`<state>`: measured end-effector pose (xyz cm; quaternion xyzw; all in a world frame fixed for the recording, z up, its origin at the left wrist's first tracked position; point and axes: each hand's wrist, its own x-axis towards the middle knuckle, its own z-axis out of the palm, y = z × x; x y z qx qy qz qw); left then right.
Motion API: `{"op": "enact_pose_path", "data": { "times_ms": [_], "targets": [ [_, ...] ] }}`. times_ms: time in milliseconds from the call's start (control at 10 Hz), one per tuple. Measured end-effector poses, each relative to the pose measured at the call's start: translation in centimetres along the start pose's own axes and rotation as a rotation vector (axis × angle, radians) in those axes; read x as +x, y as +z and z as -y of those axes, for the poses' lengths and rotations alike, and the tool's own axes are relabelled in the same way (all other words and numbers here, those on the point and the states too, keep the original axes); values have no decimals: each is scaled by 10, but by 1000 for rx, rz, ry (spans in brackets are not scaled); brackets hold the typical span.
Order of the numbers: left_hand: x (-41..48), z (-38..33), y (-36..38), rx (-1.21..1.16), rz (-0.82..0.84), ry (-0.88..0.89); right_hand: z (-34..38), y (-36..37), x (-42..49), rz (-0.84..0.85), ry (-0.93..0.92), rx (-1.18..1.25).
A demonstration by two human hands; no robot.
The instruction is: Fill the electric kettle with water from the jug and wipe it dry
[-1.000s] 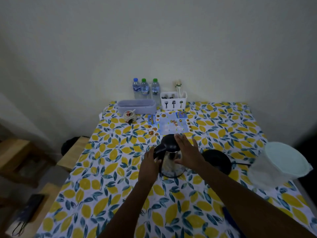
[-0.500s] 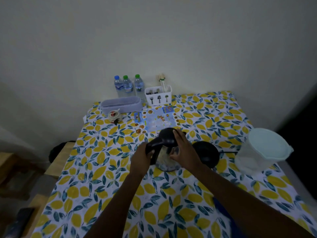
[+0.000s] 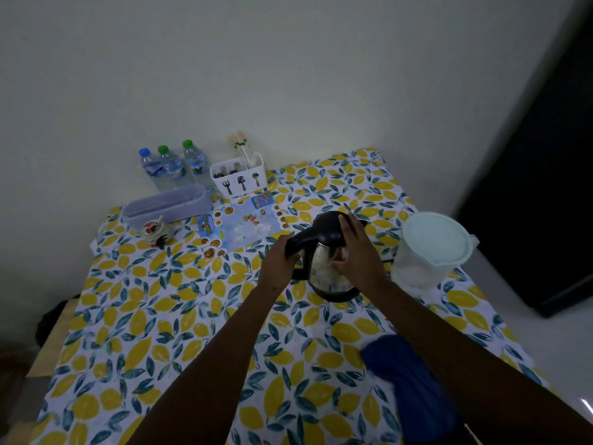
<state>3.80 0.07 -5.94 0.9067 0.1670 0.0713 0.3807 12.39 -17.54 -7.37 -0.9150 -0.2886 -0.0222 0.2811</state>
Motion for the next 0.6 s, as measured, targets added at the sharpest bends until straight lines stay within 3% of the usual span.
{"op": "enact_pose_path", "data": {
  "times_ms": [500, 600],
  "targets": [
    [2, -1, 5, -24, 66, -28, -6, 10, -9, -19, 61, 27],
    [-2, -2, 10, 82, 44, 32, -7, 10, -10, -47, -48, -80]
  ]
}}
